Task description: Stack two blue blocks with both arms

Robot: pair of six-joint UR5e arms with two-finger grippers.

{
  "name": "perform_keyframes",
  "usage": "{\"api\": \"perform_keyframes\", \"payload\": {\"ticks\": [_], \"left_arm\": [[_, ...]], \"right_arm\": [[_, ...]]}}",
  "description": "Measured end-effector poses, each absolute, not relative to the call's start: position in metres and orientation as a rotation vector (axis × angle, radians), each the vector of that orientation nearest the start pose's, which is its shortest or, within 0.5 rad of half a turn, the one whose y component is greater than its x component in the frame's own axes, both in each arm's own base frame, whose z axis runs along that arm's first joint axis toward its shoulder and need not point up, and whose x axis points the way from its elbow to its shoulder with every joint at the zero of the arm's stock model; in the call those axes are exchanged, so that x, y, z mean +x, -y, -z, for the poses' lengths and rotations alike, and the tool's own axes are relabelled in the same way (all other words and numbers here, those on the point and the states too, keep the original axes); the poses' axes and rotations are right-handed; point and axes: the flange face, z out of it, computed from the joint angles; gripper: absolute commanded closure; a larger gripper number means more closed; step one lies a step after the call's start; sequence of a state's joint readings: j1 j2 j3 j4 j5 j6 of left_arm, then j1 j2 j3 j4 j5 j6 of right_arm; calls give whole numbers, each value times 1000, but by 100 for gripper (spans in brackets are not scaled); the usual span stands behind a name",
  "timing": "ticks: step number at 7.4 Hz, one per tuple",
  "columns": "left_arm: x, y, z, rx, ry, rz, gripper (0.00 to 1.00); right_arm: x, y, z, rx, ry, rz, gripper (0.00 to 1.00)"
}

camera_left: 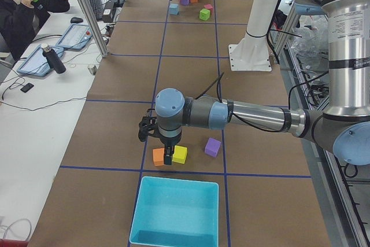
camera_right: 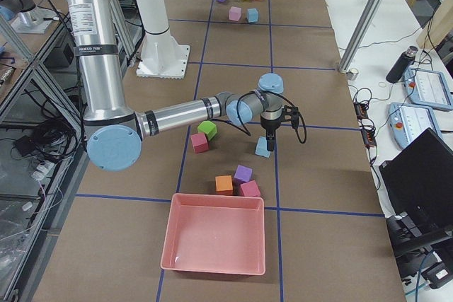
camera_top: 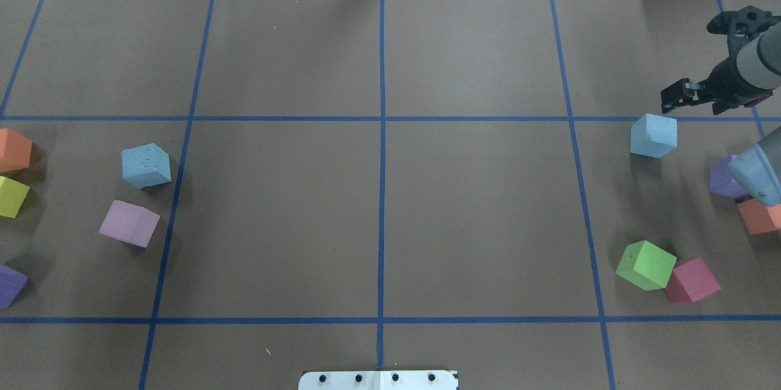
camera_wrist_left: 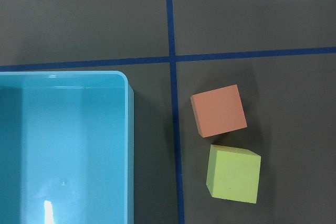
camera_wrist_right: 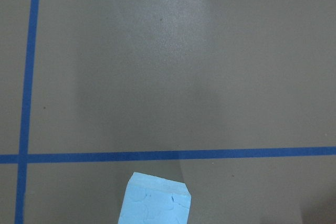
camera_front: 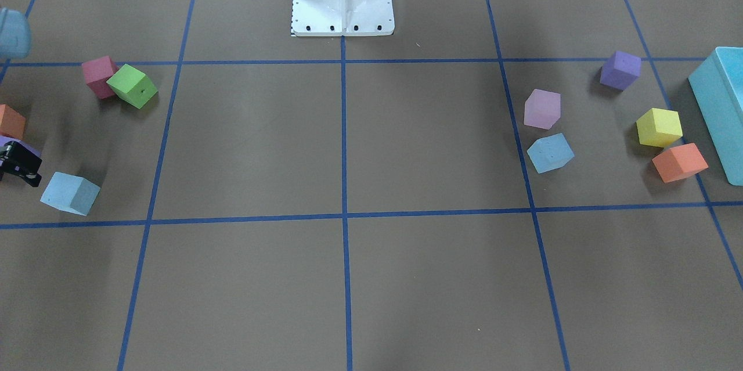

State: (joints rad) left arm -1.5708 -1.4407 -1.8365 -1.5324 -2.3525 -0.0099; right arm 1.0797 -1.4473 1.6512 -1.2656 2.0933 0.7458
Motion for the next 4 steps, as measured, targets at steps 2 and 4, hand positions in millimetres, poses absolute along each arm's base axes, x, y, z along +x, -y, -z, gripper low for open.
{"api": "perform_keyframes", "payload": {"ticks": [2, 4], "left_arm": [[-63, 439, -593, 88, -781, -30, 2], [-63, 439, -594, 90, -781, -30, 2]], "right_arm": [[-216, 533, -545, 97, 717, -127, 1], [-229, 530, -557, 87, 703, -126, 0]]}}
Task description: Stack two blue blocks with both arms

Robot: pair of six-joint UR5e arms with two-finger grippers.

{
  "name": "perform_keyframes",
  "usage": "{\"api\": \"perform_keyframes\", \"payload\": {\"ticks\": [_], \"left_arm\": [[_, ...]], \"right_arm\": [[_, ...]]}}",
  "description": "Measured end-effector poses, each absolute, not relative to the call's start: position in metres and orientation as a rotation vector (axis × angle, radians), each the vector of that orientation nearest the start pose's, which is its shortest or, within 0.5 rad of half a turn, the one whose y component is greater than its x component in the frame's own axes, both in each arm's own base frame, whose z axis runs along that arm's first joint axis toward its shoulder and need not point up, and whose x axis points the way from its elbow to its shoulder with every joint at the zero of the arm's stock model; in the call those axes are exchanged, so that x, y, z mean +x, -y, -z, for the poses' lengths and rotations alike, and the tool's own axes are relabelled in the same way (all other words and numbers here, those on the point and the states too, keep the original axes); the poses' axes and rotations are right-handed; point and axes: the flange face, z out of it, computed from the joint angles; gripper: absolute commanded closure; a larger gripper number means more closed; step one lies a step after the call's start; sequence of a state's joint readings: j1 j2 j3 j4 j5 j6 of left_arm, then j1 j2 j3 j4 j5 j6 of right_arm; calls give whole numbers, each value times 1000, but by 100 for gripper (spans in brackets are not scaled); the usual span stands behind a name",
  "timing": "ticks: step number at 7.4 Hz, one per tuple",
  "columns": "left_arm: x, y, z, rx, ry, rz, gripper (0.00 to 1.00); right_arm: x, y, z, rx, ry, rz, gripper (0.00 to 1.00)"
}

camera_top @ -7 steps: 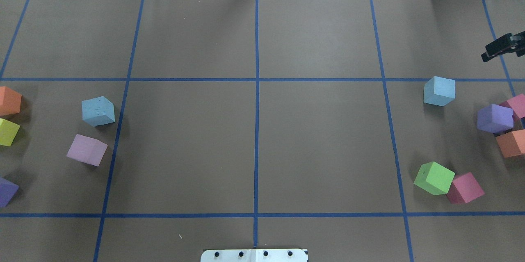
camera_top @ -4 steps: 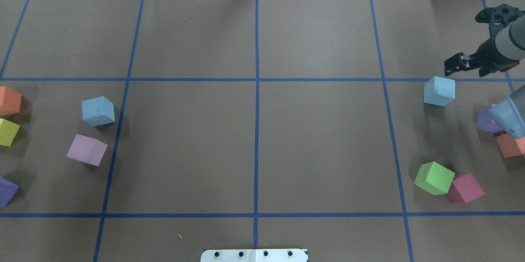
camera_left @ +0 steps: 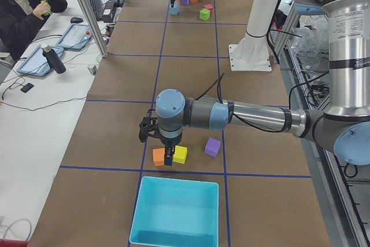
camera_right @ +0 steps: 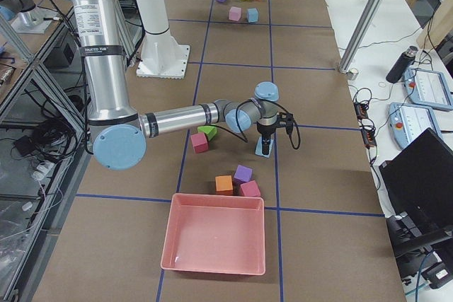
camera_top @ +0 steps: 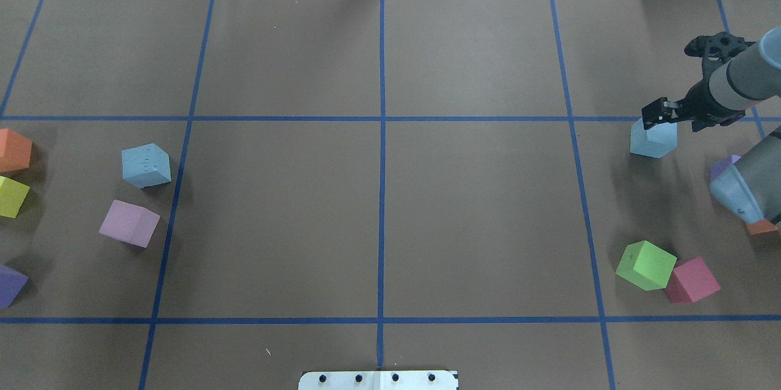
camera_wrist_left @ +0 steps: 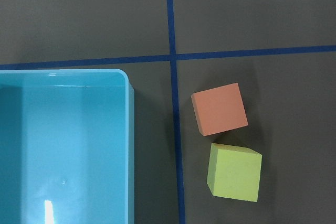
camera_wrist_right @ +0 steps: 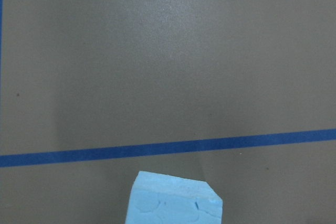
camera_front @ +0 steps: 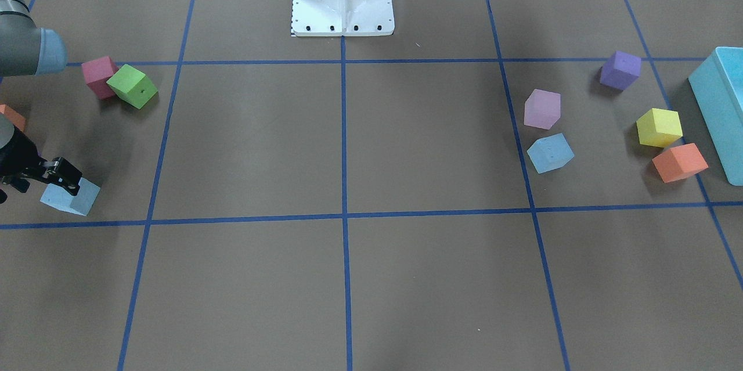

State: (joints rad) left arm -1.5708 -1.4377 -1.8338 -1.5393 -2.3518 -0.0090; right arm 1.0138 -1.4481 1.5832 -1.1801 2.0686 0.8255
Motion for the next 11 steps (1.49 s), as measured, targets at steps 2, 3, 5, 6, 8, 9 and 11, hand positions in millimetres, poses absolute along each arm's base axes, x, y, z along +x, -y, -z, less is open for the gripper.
{"api": "perform_keyframes", "payload": {"ticks": [2, 3, 5, 6, 8, 9, 11], "left_arm": [[-63, 439, -593, 94, -781, -30, 2], [-63, 439, -594, 94, -781, -30, 2], [-63, 439, -593, 94, -780, -28, 2], [-63, 439, -593, 94, -780, -28, 2], [-63, 438, -593, 93, -781, -27, 2], [-63, 437, -594, 92, -781, -27, 2], [-63, 436, -595, 90, -781, -26, 2]], "right_arm": [[-239, 526, -567, 71, 690, -115, 0], [-245, 524, -568, 67, 687, -104, 1], [-259, 518, -570, 74, 668, -80, 1], [-263, 516, -572, 77, 661, -70, 12], [-264, 512, -576, 89, 652, -24, 74], [-263, 512, -577, 103, 647, 25, 92], [-267, 515, -566, 135, 658, 98, 94]]}}
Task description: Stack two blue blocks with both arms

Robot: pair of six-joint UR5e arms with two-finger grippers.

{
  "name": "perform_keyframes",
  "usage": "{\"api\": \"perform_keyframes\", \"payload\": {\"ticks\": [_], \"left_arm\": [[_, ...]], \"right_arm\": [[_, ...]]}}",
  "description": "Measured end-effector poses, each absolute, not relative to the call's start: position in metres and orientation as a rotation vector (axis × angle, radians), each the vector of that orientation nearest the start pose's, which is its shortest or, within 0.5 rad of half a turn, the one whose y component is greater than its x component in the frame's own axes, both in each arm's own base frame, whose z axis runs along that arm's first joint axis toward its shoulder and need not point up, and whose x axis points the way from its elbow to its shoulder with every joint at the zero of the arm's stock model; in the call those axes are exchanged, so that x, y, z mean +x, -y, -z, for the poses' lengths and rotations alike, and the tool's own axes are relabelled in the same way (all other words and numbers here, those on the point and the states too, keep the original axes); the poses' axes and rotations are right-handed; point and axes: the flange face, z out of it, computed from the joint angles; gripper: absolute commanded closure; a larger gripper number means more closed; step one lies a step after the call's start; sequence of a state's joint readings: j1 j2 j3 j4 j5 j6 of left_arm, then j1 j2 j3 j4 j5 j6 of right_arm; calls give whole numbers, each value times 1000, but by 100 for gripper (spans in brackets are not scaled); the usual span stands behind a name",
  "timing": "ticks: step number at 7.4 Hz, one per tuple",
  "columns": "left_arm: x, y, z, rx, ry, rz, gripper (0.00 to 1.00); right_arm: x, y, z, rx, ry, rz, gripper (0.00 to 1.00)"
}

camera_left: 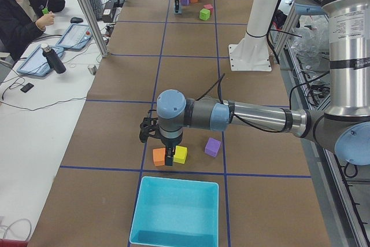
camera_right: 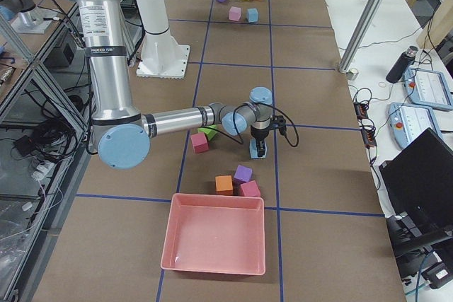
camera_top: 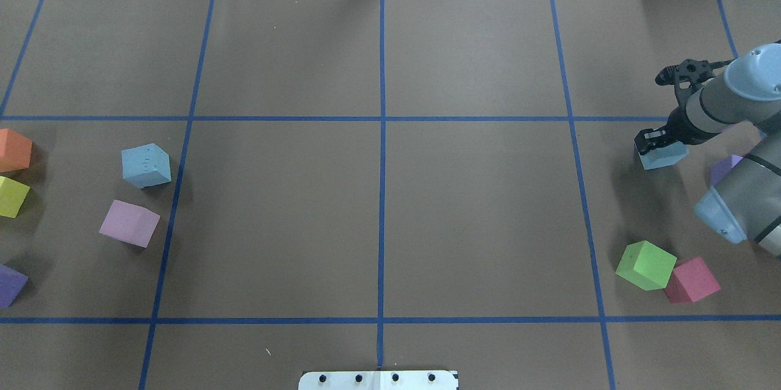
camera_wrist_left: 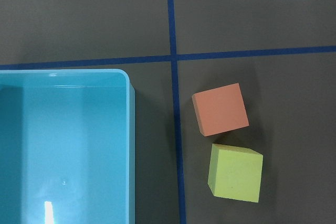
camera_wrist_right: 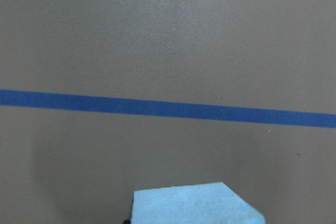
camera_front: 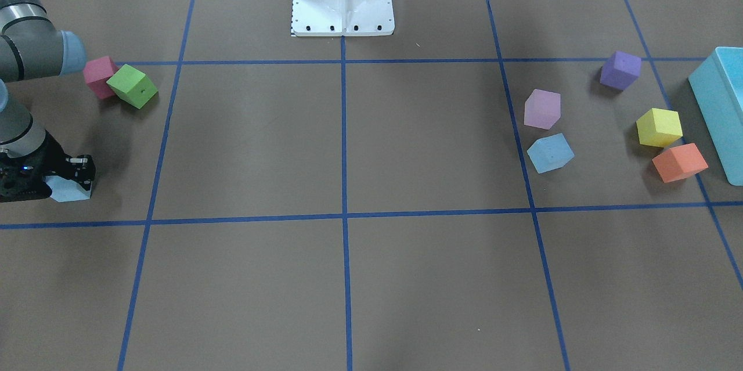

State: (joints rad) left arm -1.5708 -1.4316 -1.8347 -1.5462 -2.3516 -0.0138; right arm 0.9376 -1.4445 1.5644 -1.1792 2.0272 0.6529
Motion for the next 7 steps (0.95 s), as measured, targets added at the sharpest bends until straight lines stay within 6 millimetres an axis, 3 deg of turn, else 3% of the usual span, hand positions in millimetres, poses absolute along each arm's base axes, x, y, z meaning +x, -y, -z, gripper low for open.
{"api": "perform_keyframes", "payload": {"ticks": [1, 2, 4, 5, 7], "left_arm": [[-63, 436, -596, 89, -781, -26, 2], [-63, 436, -596, 88, -781, -25, 2], [-63, 436, -597, 86, -781, -23, 2], [-63, 436, -597, 85, -782, -23, 2], [-63, 436, -598, 83, -782, -22, 2]], "right_arm": [[-276, 526, -544, 162, 680, 117, 92], [-295, 543, -508, 195, 705, 133, 91], [-348, 572, -416, 199, 736, 133, 92], [-380, 574, -370, 174, 757, 93, 93], [-449, 552, -294, 127, 789, -8, 92]]}}
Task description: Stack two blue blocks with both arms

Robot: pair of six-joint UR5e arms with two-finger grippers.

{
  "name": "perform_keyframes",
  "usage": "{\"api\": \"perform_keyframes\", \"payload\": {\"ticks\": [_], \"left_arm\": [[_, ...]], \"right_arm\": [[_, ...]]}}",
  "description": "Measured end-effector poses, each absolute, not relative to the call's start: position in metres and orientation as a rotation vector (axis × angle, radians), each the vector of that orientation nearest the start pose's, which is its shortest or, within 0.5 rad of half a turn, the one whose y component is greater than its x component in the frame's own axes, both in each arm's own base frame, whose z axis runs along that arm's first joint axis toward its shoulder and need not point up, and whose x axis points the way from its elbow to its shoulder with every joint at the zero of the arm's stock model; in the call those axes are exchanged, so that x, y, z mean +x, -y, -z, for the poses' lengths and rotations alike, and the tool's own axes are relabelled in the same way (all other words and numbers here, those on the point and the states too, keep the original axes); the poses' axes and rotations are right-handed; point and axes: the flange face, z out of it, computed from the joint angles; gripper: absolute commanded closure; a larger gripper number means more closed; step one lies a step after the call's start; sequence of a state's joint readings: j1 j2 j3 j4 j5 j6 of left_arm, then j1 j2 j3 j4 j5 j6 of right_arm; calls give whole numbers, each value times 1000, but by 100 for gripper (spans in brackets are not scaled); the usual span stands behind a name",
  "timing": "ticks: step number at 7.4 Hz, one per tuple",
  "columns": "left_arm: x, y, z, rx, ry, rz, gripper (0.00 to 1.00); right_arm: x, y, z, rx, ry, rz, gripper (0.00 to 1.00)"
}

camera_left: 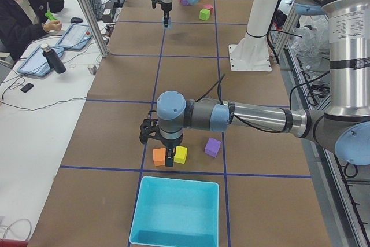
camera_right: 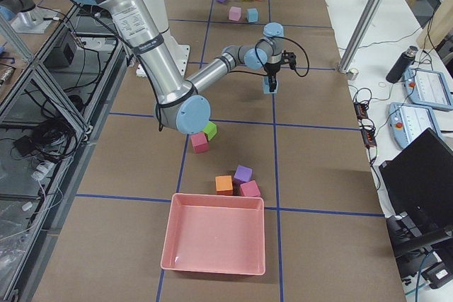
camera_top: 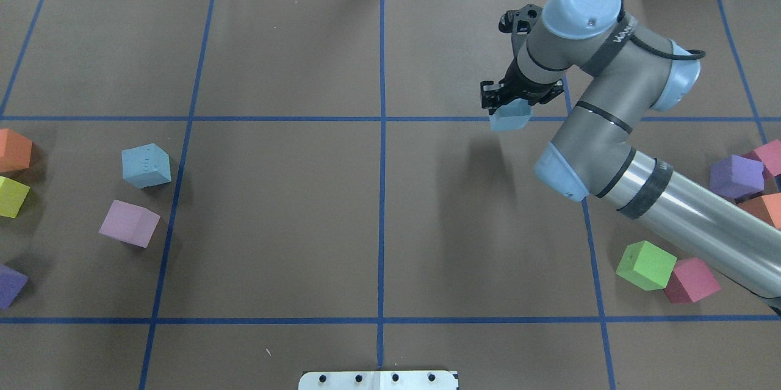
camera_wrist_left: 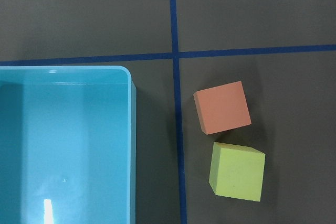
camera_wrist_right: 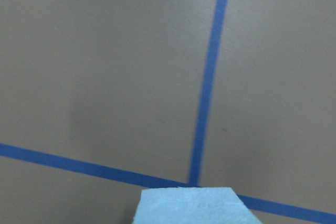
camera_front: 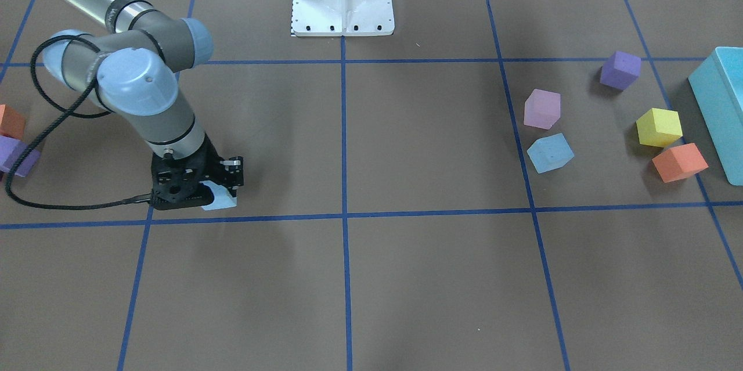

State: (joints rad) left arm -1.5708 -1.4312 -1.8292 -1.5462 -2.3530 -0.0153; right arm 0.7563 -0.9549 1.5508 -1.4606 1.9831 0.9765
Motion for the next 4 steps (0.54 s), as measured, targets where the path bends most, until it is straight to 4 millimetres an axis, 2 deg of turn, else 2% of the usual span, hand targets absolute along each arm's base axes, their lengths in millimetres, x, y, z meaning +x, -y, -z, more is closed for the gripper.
{"api": "perform_keyframes", "payload": {"ticks": [1, 2, 3, 4], "left_arm": [[-63, 436, -598, 83, -782, -22, 2], [-63, 436, -598, 82, -782, -22, 2], [-63, 436, -599, 80, -782, -21, 2], [-63, 436, -600, 78, -782, -20, 2]], "right_arm": [[-491, 536, -253, 99, 781, -65, 89], [-535, 523, -214, 68, 772, -120, 71], [-573, 508, -186, 43, 765, -159, 48], [-600, 491, -172, 23, 758, -177, 43]]}}
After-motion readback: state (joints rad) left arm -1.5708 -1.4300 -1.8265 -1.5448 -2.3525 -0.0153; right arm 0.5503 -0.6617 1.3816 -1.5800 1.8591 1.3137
